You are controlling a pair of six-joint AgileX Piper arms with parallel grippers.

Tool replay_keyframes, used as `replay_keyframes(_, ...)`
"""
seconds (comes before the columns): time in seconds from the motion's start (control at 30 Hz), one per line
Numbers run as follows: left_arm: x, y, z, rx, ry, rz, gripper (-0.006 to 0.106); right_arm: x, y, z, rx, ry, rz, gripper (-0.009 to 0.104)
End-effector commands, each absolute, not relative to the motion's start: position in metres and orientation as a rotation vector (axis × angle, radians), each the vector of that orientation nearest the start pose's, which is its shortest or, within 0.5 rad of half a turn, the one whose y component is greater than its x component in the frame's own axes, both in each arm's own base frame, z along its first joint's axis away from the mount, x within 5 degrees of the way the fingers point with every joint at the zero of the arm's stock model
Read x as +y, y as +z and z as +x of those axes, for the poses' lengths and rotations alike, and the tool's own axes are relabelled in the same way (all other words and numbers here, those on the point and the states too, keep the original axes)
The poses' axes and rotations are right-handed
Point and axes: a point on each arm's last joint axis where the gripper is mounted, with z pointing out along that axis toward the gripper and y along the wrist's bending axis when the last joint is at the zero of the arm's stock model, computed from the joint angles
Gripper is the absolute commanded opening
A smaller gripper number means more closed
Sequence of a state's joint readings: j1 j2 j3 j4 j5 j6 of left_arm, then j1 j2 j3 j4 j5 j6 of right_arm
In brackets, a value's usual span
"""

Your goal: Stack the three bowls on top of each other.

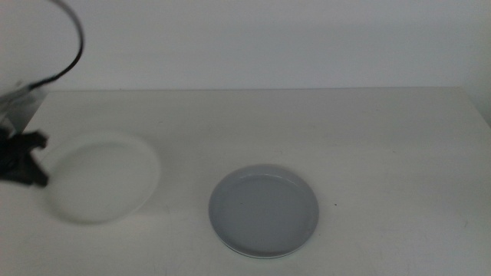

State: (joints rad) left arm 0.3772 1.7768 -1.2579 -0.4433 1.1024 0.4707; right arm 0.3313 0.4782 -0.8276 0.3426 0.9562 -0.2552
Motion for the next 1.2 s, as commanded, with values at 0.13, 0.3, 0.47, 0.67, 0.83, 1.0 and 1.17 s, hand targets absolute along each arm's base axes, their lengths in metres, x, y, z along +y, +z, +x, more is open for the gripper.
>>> replay_keyframes(0.13, -0.004, 0.28, 0.359, 2.805, -0.589, -0.024, 0.0, 0.044, 0.382, 0.055, 1.929, 0.452, -0.539, 0.059)
replay_keyframes(0.3, -0.073, 0.281, 0.371, 2.824, -0.62, 0.111, 0.0, 0.044, 0.382, 0.055, 1.929, 0.452, -0.539, 0.059)
replay_keyframes(0.47, -0.128, 0.263, 0.371, 2.863, -0.637, 0.249, 0.0, 0.044, 0.382, 0.055, 1.929, 0.452, -0.539, 0.059)
replay_keyframes(0.67, -0.157, 0.247, 0.367, 2.891, -0.648, 0.322, 0.0, 0.044, 0.382, 0.055, 1.929, 0.452, -0.539, 0.059)
replay_keyframes(0.83, -0.17, 0.237, 0.368, 2.885, -0.642, 0.348, 0.0, 0.044, 0.382, 0.055, 1.929, 0.452, -0.539, 0.059)
replay_keyframes(1.0, -0.178, 0.227, 0.369, 2.893, -0.634, 0.368, 0.007, 0.044, 0.382, 0.055, 1.929, 0.452, -0.539, 0.059)
replay_keyframes(1.17, -0.18, 0.228, 0.367, 2.894, -0.643, 0.383, 0.042, 0.044, 0.382, 0.055, 1.929, 0.452, -0.539, 0.059)
